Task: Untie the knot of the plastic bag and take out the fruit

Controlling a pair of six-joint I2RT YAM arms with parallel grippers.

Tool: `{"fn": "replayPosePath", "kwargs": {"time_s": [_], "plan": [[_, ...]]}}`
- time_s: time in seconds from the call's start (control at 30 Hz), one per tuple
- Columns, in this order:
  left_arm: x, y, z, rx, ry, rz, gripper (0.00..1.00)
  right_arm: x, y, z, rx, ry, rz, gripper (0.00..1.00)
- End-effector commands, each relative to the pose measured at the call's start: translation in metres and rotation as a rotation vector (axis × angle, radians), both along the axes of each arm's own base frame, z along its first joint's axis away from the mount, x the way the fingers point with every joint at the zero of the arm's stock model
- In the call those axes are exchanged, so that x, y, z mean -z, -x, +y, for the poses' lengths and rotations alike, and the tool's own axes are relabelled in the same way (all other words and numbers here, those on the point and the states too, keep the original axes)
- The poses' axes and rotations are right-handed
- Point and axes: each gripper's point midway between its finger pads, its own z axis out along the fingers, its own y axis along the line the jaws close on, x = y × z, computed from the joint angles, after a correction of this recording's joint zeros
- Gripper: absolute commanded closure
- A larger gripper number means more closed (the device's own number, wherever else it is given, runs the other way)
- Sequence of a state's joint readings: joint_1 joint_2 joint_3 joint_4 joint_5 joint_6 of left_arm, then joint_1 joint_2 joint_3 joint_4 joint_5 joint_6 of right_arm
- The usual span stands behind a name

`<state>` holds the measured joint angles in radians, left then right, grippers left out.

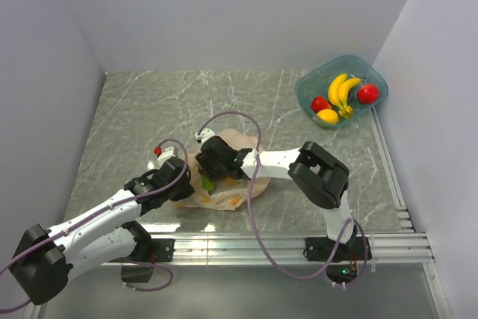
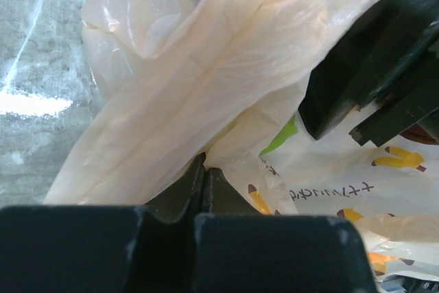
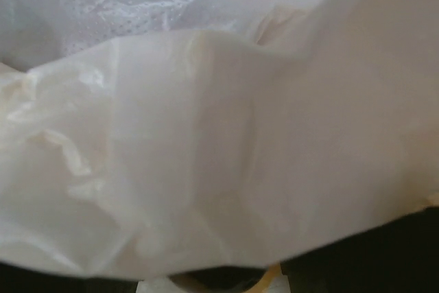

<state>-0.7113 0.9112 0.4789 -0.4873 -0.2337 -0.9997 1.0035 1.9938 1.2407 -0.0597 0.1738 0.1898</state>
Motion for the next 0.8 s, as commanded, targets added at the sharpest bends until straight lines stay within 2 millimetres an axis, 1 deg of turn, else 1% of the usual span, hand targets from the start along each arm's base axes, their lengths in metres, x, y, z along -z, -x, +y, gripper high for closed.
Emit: {"fn": "replayPosePath", "kwargs": {"time_s": [0.0,0.03,0.07,0.1,0.17,0.2,0.27,0.3,0.33,0.37,0.4,0.43,0.47,0.5,0.53,0.57,0.6,0.63,0.67,0.7,0.77], "plan": [[-0.015,-0.011,-0.009,0.018,0.019,-0.048,0.99,-0.009,-0.002,-0.009,0.031,-0.006,-0.017,0.47],[-0.015,-0.011,-0.009,0.021,0.016,-0.049,0.99,-0.009,0.001,-0.012,0.030,-0.007,-0.017,0.55],[-0.016,-0.011,-0.009,0.021,0.017,-0.050,1.00,-0.014,0.002,-0.012,0.027,-0.019,-0.023,0.62],[-0.016,-0.012,-0.009,0.017,0.016,-0.052,1.00,-0.020,0.002,-0.012,0.025,-0.033,-0.034,0.71],[-0.018,-0.013,-0.008,0.014,0.009,-0.059,1.00,-0.043,0.006,-0.015,0.012,-0.068,-0.055,0.78],[-0.019,-0.014,-0.007,0.013,0.008,-0.060,1.00,-0.051,0.006,-0.015,0.009,-0.081,-0.065,0.81],[-0.020,-0.015,-0.007,0.011,0.004,-0.064,0.99,-0.060,0.011,-0.018,-0.008,-0.100,-0.065,0.85],[-0.021,-0.015,-0.007,0.014,0.003,-0.065,1.00,-0.078,0.013,-0.018,-0.020,-0.133,-0.085,0.88],[-0.022,-0.016,-0.007,0.015,0.001,-0.069,0.99,-0.080,0.020,-0.021,-0.041,-0.141,-0.074,0.89],[-0.023,-0.016,-0.007,0.015,-0.002,-0.069,0.99,-0.087,0.023,-0.022,-0.053,-0.159,-0.077,0.90],[-0.024,-0.018,-0.008,0.017,-0.003,-0.075,0.99,-0.108,0.025,-0.022,-0.070,-0.206,-0.105,0.91],[-0.025,-0.018,-0.008,0.021,-0.005,-0.075,0.99,-0.112,0.035,-0.021,-0.111,-0.232,-0.092,0.92],[-0.026,-0.019,-0.009,0.023,-0.005,-0.078,0.99,-0.122,0.039,-0.021,-0.133,-0.258,-0.099,0.92],[-0.026,-0.020,-0.010,0.027,-0.006,-0.080,0.99,-0.141,0.044,-0.023,-0.161,-0.298,-0.120,0.92],[-0.028,-0.021,-0.011,0.029,-0.003,-0.086,1.00,-0.152,0.047,-0.024,-0.171,-0.320,-0.136,0.93],[-0.028,-0.022,-0.012,0.031,0.000,-0.088,0.99,-0.162,0.057,-0.020,-0.222,-0.360,-0.126,0.93],[-0.029,-0.022,-0.013,0.034,0.001,-0.091,1.00,-0.186,0.059,-0.022,-0.235,-0.405,-0.162,0.93],[-0.029,-0.022,-0.013,0.041,0.000,-0.092,0.99,-0.197,0.060,-0.024,-0.238,-0.428,-0.181,0.93],[-0.030,-0.023,-0.015,0.051,0.005,-0.093,0.99,-0.210,0.056,-0.029,-0.219,-0.444,-0.210,0.93],[-0.032,-0.023,-0.017,0.063,0.005,-0.098,1.00,-0.231,0.052,-0.038,-0.191,-0.473,-0.257,0.93],[-0.033,-0.022,-0.019,0.079,0.010,-0.097,1.00,-0.248,0.035,-0.056,-0.099,-0.475,-0.326,0.93]]}}
